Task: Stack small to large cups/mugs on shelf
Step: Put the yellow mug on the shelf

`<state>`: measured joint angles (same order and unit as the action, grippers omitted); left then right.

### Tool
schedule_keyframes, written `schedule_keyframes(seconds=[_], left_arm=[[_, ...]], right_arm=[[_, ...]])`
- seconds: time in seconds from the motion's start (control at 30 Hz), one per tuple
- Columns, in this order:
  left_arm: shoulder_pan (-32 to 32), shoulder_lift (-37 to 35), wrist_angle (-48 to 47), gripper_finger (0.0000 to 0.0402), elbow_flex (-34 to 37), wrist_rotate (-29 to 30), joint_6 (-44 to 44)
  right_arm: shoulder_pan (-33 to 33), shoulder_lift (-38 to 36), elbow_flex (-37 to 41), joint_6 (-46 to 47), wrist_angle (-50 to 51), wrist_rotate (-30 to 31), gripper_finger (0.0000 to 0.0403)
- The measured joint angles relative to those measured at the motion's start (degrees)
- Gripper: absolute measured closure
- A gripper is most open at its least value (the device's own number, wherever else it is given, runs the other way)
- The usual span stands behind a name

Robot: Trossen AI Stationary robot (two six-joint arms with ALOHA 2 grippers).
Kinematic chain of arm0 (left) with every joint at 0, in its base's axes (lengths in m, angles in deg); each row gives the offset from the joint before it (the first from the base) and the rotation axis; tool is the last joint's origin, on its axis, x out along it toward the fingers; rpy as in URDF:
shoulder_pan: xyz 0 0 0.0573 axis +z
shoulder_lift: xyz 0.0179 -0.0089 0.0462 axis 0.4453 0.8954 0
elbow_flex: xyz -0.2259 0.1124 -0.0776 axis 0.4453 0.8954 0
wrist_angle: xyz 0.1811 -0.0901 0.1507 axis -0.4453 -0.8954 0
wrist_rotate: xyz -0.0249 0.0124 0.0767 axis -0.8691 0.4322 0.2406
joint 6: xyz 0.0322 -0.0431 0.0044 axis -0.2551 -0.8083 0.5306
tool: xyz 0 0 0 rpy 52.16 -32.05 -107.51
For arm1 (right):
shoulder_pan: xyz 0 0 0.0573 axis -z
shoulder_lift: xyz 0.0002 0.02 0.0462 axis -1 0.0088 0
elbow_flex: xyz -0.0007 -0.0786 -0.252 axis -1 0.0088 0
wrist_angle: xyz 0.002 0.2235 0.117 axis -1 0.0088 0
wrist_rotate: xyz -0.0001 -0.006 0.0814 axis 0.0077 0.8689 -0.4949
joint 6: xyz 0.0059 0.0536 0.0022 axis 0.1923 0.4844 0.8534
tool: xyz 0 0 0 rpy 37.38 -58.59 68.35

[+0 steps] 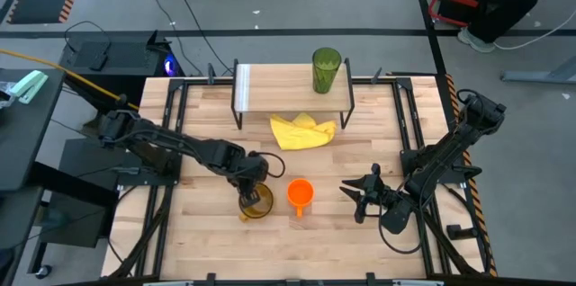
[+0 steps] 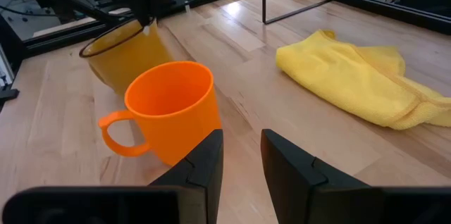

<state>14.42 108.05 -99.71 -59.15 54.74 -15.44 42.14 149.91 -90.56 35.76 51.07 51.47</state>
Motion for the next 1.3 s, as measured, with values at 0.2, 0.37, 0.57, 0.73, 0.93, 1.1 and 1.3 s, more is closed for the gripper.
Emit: schedule_keyframes(seconds=[0.2, 0.37, 0.57, 0.73, 0.93, 1.1, 1.3], left_arm=[[2.03, 0.02, -0.63, 0.0379, 0.13, -2.99, 1.58], [4.32, 0.07, -0.84, 0.0379, 0.17, -7.45, 3.51], [8.38, 0.07, -0.51, 0.0379, 0.17, -11.72, 3.52], [11.87, 0.13, -3.22, 0.0379, -1.56, -12.2, 2.98], [13.58, 0.13, -8.34, 0.0379, -11.26, -10.61, 3.01], [15.0, 0.13, -11.82, 0.0379, -21.3, -7.81, 3.07], [19.69, 1.67, -19.81, 0.0379, -32.03, -0.2, 1.79]], right_arm=[[-0.02, 0.0, 0.0, -0.02, 0.0, 0.0, 0.0298], [0.0, 0.0, 0.0, -0.56, -0.02, 0.0, 0.0298], [-0.02, 0.0, 0.0, -1.09, -0.02, 0.0, 0.0298], [0.0, 0.0, 0.0, -1.08, -0.02, 0.0, 0.0298], [0.0, 0.0, 0.0, -1.09, -0.02, -0.01, 0.0298], [0.0, 0.0, 0.0, -1.08, -0.02, -0.02, 0.0298], [0.0, 0.0, 0.0, -1.11, -0.02, -1.02, 0.0298]])
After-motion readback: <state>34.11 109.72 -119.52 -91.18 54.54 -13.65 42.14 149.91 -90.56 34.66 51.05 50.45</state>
